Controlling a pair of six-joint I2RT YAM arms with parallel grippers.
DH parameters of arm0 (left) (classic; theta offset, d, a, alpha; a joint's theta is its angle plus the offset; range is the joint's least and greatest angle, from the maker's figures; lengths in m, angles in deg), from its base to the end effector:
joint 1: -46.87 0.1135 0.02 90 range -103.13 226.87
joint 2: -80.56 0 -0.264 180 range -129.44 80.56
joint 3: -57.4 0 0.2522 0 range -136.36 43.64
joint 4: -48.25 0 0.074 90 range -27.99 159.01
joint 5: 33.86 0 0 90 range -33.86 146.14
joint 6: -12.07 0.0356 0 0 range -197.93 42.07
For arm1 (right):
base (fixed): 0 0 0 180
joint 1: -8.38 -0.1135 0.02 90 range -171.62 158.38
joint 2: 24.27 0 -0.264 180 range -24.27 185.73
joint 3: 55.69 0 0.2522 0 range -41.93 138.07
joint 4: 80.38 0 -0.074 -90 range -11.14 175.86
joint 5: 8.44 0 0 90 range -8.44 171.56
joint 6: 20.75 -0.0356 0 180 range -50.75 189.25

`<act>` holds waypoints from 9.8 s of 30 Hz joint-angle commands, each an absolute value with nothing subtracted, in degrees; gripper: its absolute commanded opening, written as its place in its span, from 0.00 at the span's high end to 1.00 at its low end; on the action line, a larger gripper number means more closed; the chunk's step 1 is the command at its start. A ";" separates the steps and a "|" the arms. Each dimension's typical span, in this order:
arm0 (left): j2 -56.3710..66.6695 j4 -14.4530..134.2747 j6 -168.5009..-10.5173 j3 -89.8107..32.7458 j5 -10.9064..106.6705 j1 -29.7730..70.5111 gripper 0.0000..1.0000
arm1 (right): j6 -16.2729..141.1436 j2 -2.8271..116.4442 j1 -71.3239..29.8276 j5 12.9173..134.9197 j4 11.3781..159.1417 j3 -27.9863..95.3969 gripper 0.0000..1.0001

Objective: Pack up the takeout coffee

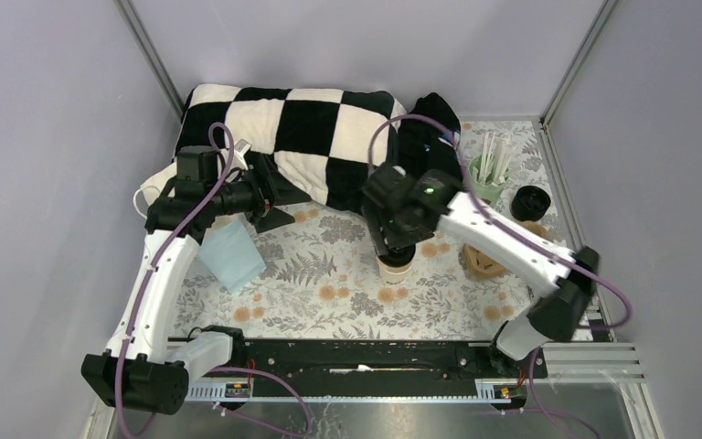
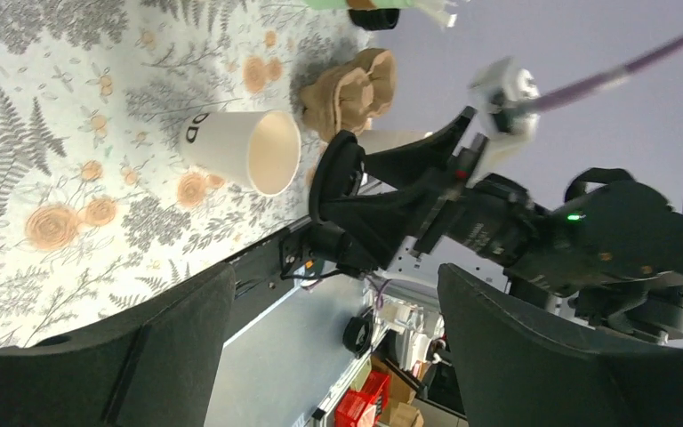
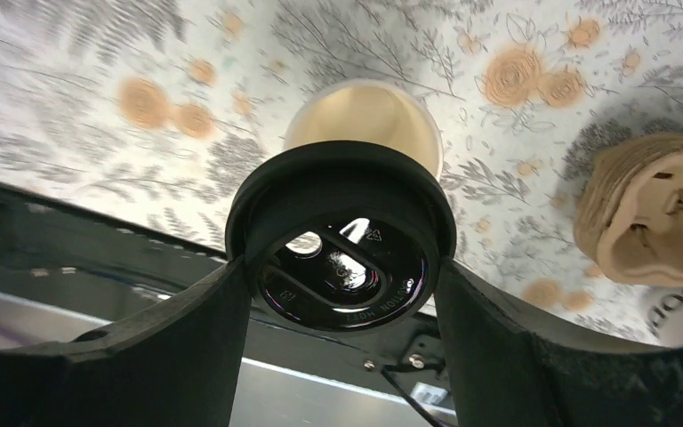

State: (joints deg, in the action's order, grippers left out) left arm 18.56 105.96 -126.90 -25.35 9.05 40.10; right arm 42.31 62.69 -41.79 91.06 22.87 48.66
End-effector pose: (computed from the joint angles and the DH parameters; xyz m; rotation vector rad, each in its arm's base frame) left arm 0.2059 -0.0507 0.3769 -0.3613 2.3253 -1.4222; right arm 0.1981 0.2284 0.3586 -0.4672 2.5678 0.2760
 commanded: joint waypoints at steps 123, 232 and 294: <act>-9.26 60.43 -133.34 -2.41 19.16 7.84 0.47 | 40.96 51.88 -5.33 29.93 77.27 -5.25 0.41; -16.94 53.65 -136.43 -11.29 16.36 13.21 0.43 | 30.90 44.15 -12.71 40.31 67.27 2.47 0.32; -11.27 98.67 -117.00 -12.88 55.96 -16.25 0.76 | 40.69 35.14 -34.22 81.88 41.78 17.05 0.02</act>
State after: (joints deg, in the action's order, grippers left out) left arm -13.16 98.79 -117.13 -12.26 52.46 -15.96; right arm 41.48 36.46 -34.25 81.94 40.29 16.22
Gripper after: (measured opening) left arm 0.254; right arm 0.980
